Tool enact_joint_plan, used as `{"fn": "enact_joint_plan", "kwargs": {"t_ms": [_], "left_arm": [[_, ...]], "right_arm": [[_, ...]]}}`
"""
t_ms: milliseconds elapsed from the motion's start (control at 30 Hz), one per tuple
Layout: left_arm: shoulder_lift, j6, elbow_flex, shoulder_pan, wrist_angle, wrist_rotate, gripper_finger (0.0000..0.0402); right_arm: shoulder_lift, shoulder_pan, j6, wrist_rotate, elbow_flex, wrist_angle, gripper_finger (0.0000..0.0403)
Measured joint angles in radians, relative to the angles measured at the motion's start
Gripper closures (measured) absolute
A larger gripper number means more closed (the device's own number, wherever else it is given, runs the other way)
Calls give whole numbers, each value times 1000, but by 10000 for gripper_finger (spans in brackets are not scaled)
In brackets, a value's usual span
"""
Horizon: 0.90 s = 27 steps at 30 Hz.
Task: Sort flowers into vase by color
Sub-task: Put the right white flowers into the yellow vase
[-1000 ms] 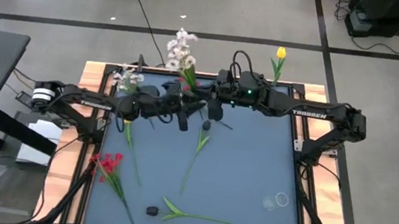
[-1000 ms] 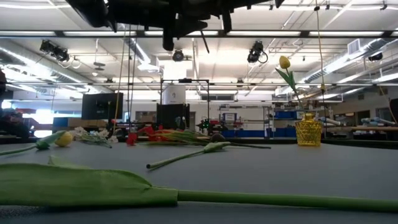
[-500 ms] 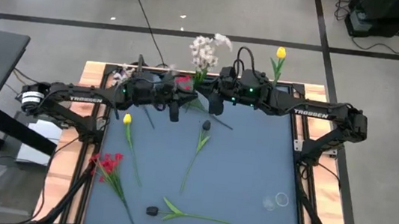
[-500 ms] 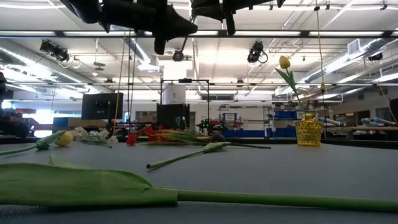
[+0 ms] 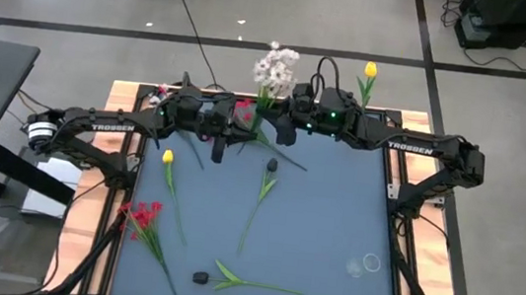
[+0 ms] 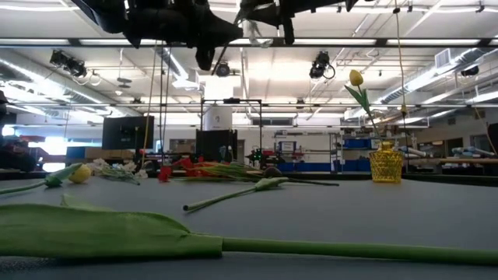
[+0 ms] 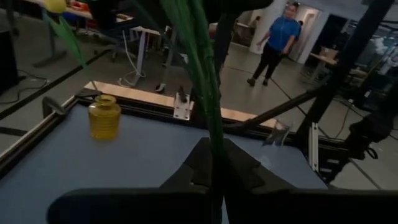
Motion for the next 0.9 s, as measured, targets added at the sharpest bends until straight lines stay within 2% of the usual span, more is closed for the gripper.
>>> {"fn": "enact_joint_plan", "kwargs": {"t_ms": [67, 133, 267, 500, 633, 733, 900], "left_arm": [[0, -2, 0, 6, -14, -2, 383], [0, -3, 0, 14, -34, -1, 368], [0, -3, -1, 43, -54, 0, 321], [-5, -20, -1, 114, -56, 8, 249], [-5, -33, -1, 147, -54, 1, 233], [-5, -39, -1, 151, -54, 2, 232], [-5, -30, -1, 124, -52, 1, 246]], "right_arm": [[0, -4, -5, -18, 0, -6, 361], [0, -4, -24, -15, 0, -21, 385], [-24, -1, -40, 147, 0, -157, 390], [-136, 41, -160, 650, 0, -455, 395], [-208, 45, -170, 855, 0, -618, 395], [-259, 23, -170, 958, 0, -749, 395], [-358, -28, -143, 991, -33, -889, 396]]}}
